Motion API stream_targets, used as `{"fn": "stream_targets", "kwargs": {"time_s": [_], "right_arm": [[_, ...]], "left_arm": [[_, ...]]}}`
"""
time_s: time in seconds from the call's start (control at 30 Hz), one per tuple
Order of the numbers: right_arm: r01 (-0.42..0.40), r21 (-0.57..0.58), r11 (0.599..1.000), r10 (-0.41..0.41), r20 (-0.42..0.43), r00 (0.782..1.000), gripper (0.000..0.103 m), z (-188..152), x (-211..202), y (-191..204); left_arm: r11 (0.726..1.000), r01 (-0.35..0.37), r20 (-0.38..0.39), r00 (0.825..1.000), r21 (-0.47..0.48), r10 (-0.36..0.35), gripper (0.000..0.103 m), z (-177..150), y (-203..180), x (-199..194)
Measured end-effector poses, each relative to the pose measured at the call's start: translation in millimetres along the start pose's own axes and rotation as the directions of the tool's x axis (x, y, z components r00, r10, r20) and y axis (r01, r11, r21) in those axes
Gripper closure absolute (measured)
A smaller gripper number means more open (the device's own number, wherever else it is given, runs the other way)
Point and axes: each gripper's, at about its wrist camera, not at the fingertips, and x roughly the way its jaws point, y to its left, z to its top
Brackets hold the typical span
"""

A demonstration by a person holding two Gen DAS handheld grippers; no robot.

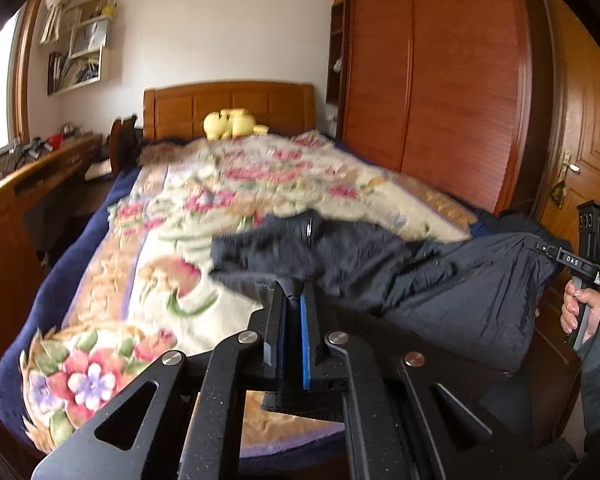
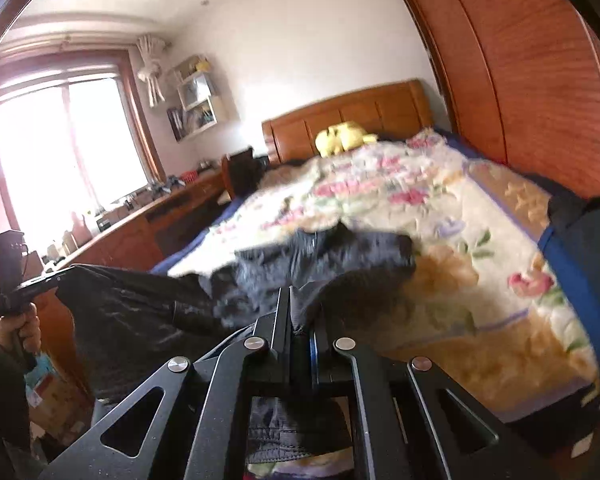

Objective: Fold large clothes

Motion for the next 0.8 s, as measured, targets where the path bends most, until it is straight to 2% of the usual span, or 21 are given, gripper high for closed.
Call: {"fn": "stream_targets", "kwargs": {"time_s": [0.13,0.2,0.33,0.43,0.6,0.8], "right_arm": [[-0.005,-0.031,1.0,0.007,0.069,0.998,0.097,5,-38,9],[0.011,-0.061,0.998,-0.004,0.115,0.993,0.097,6,-60,18],[0.011,-0.083,0.996,0.003,0.159,0.987,0.097,11,-90,28],[0.015,-0.104,0.994,0.004,0.183,0.983,0.097,12,-106,33],[0.079,-0.137,0.987,-0.059,0.141,0.988,0.097,4,-70,19],[0.14,-0.141,0.98,-0.138,0.023,0.99,0.097,-10,7,-11]], "left_arm": [[1.0,0.031,0.055,0.998,-0.002,-0.031,0.097,10,-6,-25],[0.999,0.033,0.091,0.995,0.027,-0.035,0.097,13,-16,-40],[0.996,0.077,0.16,0.984,0.054,-0.084,0.097,25,-29,-70],[0.995,0.066,0.186,0.98,0.072,-0.078,0.097,32,-30,-76],[0.999,0.026,0.147,0.989,0.025,-0.029,0.097,34,-5,-38],[0.998,-0.031,0.044,0.998,-0.046,0.033,0.097,25,30,43]]}}
